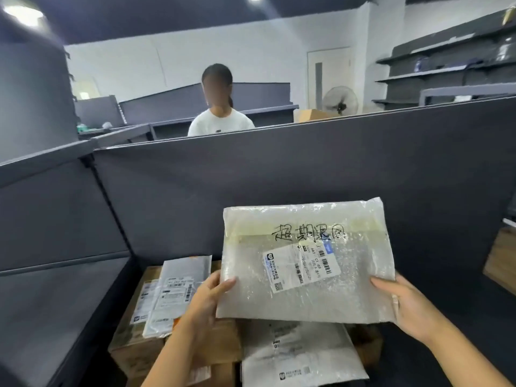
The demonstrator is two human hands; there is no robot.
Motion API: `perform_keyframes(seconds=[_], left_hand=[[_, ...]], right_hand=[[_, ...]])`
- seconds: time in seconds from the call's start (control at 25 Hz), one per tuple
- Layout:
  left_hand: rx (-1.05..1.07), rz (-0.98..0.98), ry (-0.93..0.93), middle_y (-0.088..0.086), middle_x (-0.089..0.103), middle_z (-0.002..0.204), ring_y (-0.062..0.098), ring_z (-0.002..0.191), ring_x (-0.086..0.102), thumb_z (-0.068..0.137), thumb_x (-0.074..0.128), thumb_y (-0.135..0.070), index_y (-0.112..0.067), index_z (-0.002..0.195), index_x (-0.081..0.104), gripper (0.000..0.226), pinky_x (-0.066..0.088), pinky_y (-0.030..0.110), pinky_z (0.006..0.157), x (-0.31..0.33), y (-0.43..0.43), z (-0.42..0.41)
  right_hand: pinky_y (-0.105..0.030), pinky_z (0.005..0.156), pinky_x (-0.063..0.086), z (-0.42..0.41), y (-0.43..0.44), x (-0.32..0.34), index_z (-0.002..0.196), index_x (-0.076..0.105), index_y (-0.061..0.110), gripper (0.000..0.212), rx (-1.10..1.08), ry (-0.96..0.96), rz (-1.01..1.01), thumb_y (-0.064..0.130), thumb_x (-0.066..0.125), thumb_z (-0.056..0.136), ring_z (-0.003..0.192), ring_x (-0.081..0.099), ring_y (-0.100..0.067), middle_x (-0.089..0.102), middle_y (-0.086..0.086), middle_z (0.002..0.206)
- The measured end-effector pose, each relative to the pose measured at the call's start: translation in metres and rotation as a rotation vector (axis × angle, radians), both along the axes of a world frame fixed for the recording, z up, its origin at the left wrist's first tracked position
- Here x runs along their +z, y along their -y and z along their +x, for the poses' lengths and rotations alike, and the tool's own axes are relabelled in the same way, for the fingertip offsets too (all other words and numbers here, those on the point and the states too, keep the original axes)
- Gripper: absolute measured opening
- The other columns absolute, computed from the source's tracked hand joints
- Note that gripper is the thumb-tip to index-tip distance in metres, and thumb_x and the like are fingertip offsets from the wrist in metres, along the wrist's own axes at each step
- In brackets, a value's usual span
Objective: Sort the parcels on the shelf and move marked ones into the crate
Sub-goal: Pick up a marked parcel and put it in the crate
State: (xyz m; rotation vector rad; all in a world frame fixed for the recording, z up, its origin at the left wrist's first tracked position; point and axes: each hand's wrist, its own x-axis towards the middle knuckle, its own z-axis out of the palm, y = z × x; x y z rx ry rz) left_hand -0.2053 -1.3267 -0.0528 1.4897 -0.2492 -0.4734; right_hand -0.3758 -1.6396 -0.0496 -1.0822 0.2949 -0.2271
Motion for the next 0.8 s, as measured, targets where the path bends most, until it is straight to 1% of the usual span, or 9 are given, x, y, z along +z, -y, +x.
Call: perform_keyframes(seconds=[0.04,0.12,0.2,0.24,0.32,0.44,0.6,0.64,0.8], left_hand=[[0.036,0.003,0.020,0.011,0.072,0.105,0.031,0.098,0.067,0.072,0.069,-0.028,-0.010,0.112,0.060,0.045,0.055,0.044,0.083,0.001,-0.017,-0.002],[0.118,-0.018,0.046,0.011,0.071,0.109,0.032,0.101,0.066,0.076,0.067,-0.026,-0.013,0.116,0.059,0.043,0.052,0.048,0.092,-0.001,-0.047,-0.009],[0.195,-0.039,0.046,0.010,0.071,0.108,0.031,0.100,0.066,0.083,0.065,-0.020,-0.019,0.114,0.059,0.032,0.051,0.049,0.092,-0.006,-0.074,-0.016],[0.226,-0.050,0.036,0.008,0.070,0.108,0.030,0.100,0.067,0.085,0.063,-0.017,-0.021,0.114,0.058,0.029,0.052,0.048,0.091,-0.008,-0.084,-0.020],[0.255,-0.067,0.027,0.006,0.071,0.107,0.029,0.098,0.067,0.087,0.062,-0.016,-0.021,0.117,0.057,0.031,0.054,0.045,0.085,-0.010,-0.104,-0.026],[0.281,-0.067,0.036,0.004,0.070,0.111,0.026,0.100,0.067,0.090,0.059,-0.016,-0.022,0.122,0.054,0.033,0.057,0.042,0.080,-0.012,-0.124,-0.028],[0.304,-0.114,0.059,0.007,0.067,0.118,0.026,0.106,0.065,0.091,0.058,-0.013,-0.022,0.123,0.057,0.033,0.052,0.047,0.090,-0.009,-0.128,-0.029],[0.299,-0.118,0.073,0.006,0.068,0.117,0.026,0.105,0.065,0.091,0.057,-0.012,-0.021,0.124,0.057,0.034,0.052,0.046,0.090,-0.006,-0.126,-0.031],[0.296,-0.107,0.122,0.003,0.070,0.114,0.026,0.105,0.066,0.093,0.056,-0.012,-0.024,0.119,0.060,0.029,0.052,0.047,0.093,0.011,-0.117,-0.038]], right_hand=[[-0.035,0.060,0.059,0.008,-0.013,0.002,0.112,0.061,0.018,0.046,0.032,0.000,-0.030,0.020,0.073,0.067,0.084,0.072,-0.022,0.075,-0.005,0.097],[-0.034,0.062,0.060,0.021,-0.039,0.005,0.113,0.060,0.019,0.033,0.052,-0.013,-0.084,0.013,0.063,0.081,0.083,0.072,-0.020,0.075,-0.004,0.096],[-0.037,0.072,0.059,0.031,-0.062,0.008,0.117,0.059,0.017,0.032,0.061,-0.015,-0.142,0.015,0.059,0.085,0.089,0.071,-0.022,0.072,-0.006,0.103],[-0.039,0.077,0.057,0.035,-0.073,0.010,0.119,0.058,0.016,0.041,0.075,-0.008,-0.180,0.024,0.067,0.079,0.094,0.069,-0.024,0.071,-0.008,0.107],[-0.036,0.075,0.059,0.039,-0.093,0.012,0.115,0.061,0.018,0.065,0.095,0.013,-0.248,0.040,0.082,0.057,0.094,0.070,-0.025,0.072,-0.008,0.107],[-0.031,0.076,0.059,0.042,-0.114,0.013,0.109,0.063,0.021,0.045,0.111,0.085,-0.261,0.030,0.074,0.066,0.093,0.071,-0.020,0.073,-0.005,0.105],[-0.030,0.077,0.059,0.043,-0.120,0.025,0.114,0.061,0.020,0.046,0.126,0.150,-0.297,0.027,0.071,0.069,0.098,0.069,-0.019,0.073,-0.001,0.105],[-0.030,0.077,0.059,0.043,-0.118,0.027,0.115,0.060,0.020,0.052,0.130,0.165,-0.306,0.029,0.074,0.067,0.100,0.068,-0.019,0.072,-0.002,0.108],[-0.027,0.069,0.059,0.046,-0.106,0.030,0.114,0.061,0.022,0.090,0.095,0.195,-0.332,0.053,0.090,0.033,0.098,0.069,-0.017,0.072,-0.002,0.108]])
